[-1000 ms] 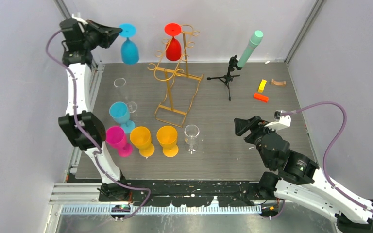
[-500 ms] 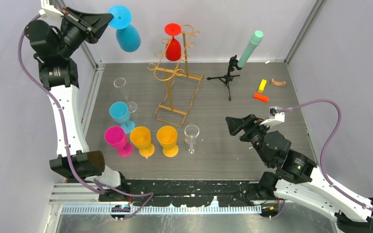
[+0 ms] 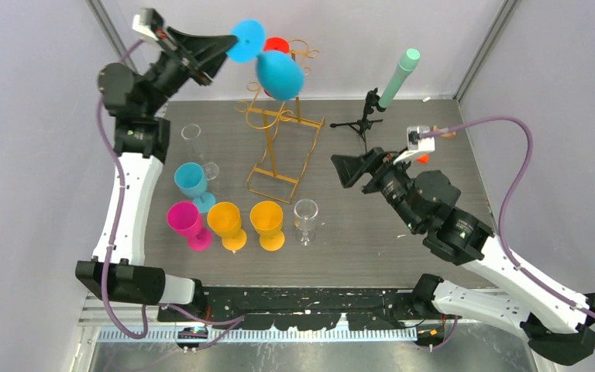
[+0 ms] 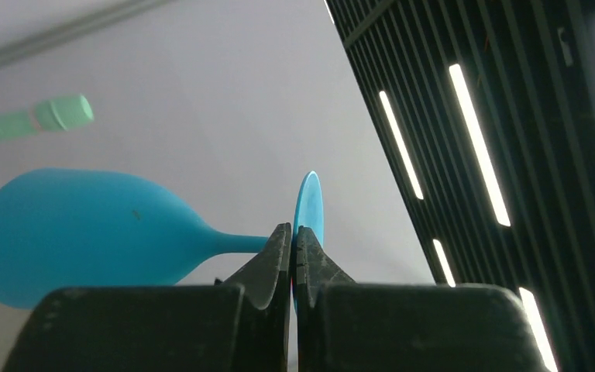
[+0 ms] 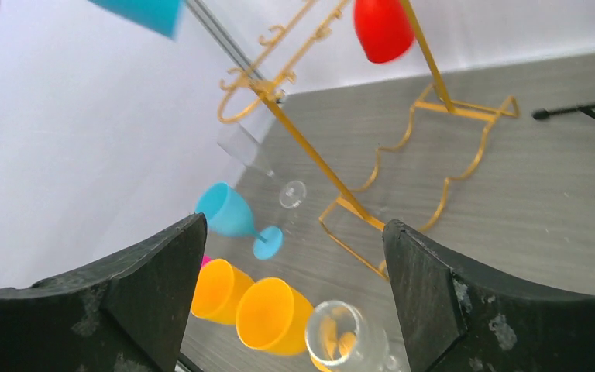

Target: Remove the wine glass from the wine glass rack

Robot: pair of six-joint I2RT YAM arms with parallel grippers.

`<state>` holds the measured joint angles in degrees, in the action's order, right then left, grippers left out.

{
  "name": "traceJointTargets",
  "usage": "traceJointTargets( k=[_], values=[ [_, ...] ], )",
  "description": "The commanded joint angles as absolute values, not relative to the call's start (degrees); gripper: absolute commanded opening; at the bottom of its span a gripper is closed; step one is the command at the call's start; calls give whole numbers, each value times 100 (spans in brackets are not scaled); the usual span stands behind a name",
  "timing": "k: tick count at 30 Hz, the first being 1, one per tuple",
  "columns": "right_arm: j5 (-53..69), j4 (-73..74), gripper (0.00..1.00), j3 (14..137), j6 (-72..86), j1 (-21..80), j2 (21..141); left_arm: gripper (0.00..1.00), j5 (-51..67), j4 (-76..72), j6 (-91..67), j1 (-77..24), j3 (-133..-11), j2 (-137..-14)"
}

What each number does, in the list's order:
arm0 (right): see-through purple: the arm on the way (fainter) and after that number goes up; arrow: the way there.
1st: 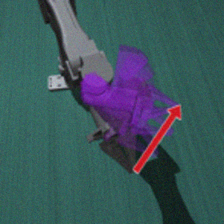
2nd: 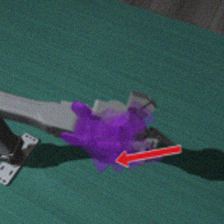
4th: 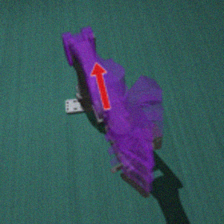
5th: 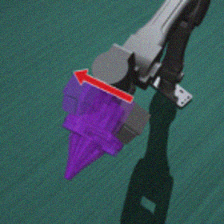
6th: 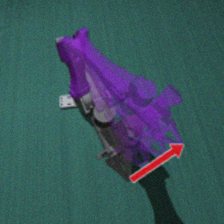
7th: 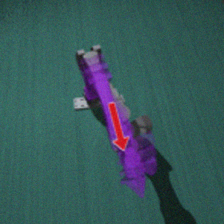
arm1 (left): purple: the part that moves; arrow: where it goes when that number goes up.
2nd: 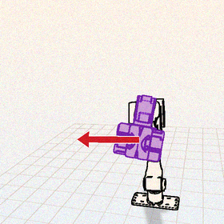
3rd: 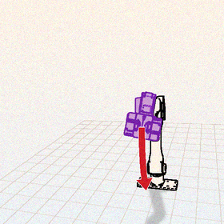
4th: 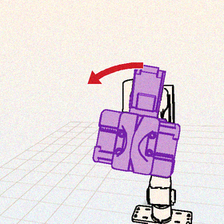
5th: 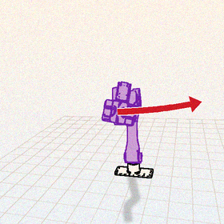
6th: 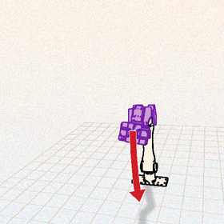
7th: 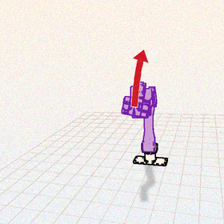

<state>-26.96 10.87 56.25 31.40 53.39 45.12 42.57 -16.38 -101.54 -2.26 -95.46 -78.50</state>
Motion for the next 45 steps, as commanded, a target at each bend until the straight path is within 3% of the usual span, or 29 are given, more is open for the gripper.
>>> traceJointTargets(
  k=[1,5,9,18,27,31,34,35,40,43,45],
  values=[
    [-1283,244,90,6180,3120,4549,4816,0,4009,-2417,-10614,-827,-9307,-7594],
    [594,-891,91,6084,4133,3383,5007,0,3954,-2661,-10989,-1079,-8858,-7462],
    [1737,-2399,91,5781,5396,2617,5369,0,3889,-3218,-11490,-1196,-8412,-7400],
    [2560,-4977,85,5490,7251,2383,6293,0,3706,-3305,-11674,-1563,-8050,-7404],
    [2888,-5328,59,5624,7741,2382,6668,0,3567,-3305,-11638,-1799,-7967,-7488],
    [2853,-5390,38,5577,7709,2382,6591,0,3493,-3305,-11645,-1840,-7880,-7490],
    [2821,-5351,15,5604,7617,2377,6470,0,3448,-3305,-11591,-1879,-7853,-7492],
    [2793,-5238,5,5619,7579,2380,6407,5,3394,-3285,-11523,-1885,-7843,-7466],
    [2572,-4209,0,5766,6856,2382,6043,65,3161,-2635,-10761,-1890,-7897,-7124],
    [2179,-3394,0,5832,6278,2382,5605,85,3072,-2157,-10129,-1890,-7993,-6925],
    [1891,-2570,0,5965,5784,2382,5412,93,3078,-1988,-9719,-1890,-8045,-6839]
  ],
)
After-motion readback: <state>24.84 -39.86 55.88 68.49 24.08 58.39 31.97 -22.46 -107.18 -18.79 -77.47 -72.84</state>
